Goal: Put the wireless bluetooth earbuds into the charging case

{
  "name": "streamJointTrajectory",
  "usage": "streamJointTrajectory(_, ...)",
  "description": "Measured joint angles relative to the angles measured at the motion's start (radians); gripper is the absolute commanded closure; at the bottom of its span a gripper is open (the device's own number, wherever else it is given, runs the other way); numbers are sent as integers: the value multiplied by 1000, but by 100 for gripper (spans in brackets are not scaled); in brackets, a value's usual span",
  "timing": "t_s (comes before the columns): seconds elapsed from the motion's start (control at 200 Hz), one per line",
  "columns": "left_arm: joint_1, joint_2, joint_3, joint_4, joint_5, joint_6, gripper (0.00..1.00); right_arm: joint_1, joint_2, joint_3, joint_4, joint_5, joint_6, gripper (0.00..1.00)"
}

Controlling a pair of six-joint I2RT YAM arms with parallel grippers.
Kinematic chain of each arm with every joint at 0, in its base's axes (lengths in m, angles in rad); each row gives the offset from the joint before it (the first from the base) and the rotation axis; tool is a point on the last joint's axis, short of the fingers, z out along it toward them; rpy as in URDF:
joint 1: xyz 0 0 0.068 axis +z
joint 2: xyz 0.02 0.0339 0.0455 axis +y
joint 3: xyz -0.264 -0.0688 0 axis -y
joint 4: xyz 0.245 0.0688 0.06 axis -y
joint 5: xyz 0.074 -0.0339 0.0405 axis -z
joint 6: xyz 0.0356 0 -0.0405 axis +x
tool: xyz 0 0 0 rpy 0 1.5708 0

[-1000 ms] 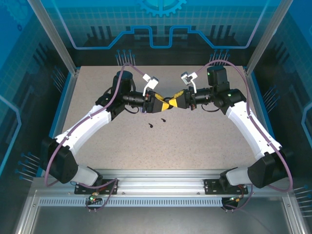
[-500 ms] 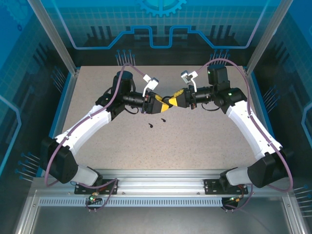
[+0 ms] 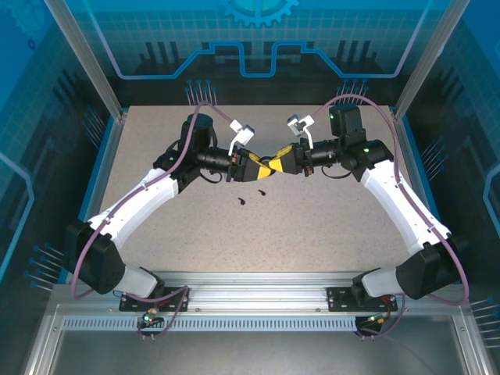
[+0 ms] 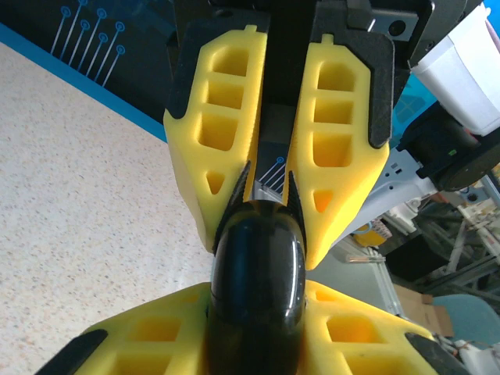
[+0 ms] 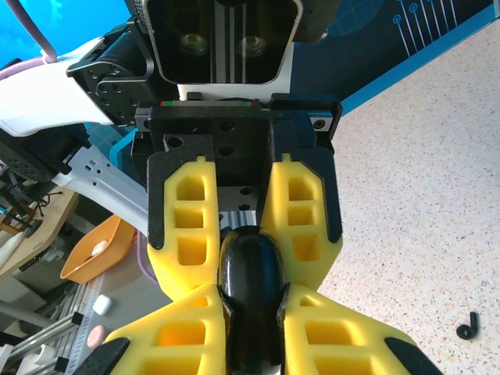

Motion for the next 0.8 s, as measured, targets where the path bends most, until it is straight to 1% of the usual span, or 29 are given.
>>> streamJointTrajectory(0.115, 0, 0, 0, -1, 1, 0, 89, 0, 0, 5, -12, 3, -5, 81)
streamJointTrajectory(0.23, -4, 0, 0, -6, -7, 8, 90, 1, 0, 8, -21, 11, -16, 68)
streamJointTrajectory(0.275, -9, 0, 1, -15, -19, 25, 92, 3, 0, 8, -32, 21, -24, 61)
streamJointTrajectory(0.345, -20, 0, 1, -31, -43, 60, 93, 5, 0, 10, -37, 43, -27, 60)
streamJointTrajectory(0.395, -28, -1, -2, -33, -62, 88, 92, 5, -3, 11, -39, 63, -31, 57)
streamJointTrajectory(0.495, -38, -26, -57, 7, -102, 150, 92, 5, -13, 11, -47, 95, -39, 52)
streamJointTrajectory(0.565, -39, -41, -92, 24, -116, 196, 92, 5, -24, 11, -53, 121, -45, 52)
streamJointTrajectory(0.695, -39, -39, -105, 48, -107, 309, 92, 5, -51, 11, -56, 176, -53, 50)
streamJointTrajectory(0.8, -39, -34, -104, 60, -105, 362, 91, 6, -83, -6, -34, 211, -79, 49)
